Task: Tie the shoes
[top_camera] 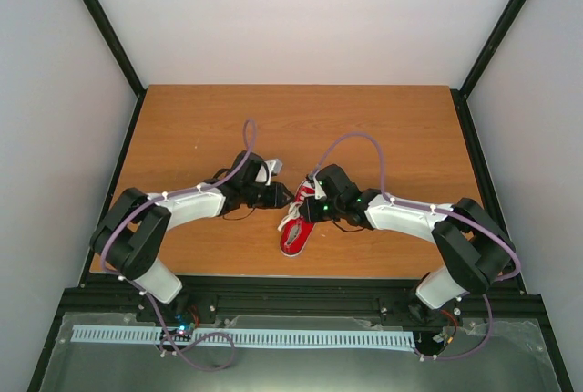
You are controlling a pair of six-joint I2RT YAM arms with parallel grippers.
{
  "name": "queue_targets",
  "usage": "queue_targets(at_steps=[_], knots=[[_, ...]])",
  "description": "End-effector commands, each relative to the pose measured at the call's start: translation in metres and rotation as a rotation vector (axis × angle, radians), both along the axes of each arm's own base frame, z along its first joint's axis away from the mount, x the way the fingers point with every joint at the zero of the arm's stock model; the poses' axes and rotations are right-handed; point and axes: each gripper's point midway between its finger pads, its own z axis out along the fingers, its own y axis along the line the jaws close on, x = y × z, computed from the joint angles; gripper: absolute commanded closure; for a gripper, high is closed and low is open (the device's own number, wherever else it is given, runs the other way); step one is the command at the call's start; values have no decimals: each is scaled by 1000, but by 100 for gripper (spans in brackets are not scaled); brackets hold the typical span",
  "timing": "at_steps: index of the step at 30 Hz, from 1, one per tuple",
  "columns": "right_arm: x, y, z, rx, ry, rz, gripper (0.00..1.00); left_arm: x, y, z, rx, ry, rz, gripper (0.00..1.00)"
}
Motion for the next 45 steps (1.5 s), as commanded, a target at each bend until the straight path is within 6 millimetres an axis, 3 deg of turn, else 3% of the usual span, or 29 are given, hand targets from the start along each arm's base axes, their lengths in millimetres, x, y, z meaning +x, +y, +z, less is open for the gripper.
queue_targets(at_steps=[1, 7, 11, 33, 45], knots=[[3, -1, 2, -5, -30, -11, 97, 15, 8, -8, 50, 12, 63, 67], [3, -1, 0, -6, -28, -10, 97, 8, -2, -12, 6, 20, -6, 68], [3, -2, -1, -11, -27, -12, 97, 1, -12, -1, -72, -21, -85, 68], [4, -3, -2, -17, -21, -20, 97, -11, -18, 17, -189, -54, -116, 69], [4, -2, -3, -16, -19, -18, 97, -14, -25, 14, -223, -34, -158, 72]])
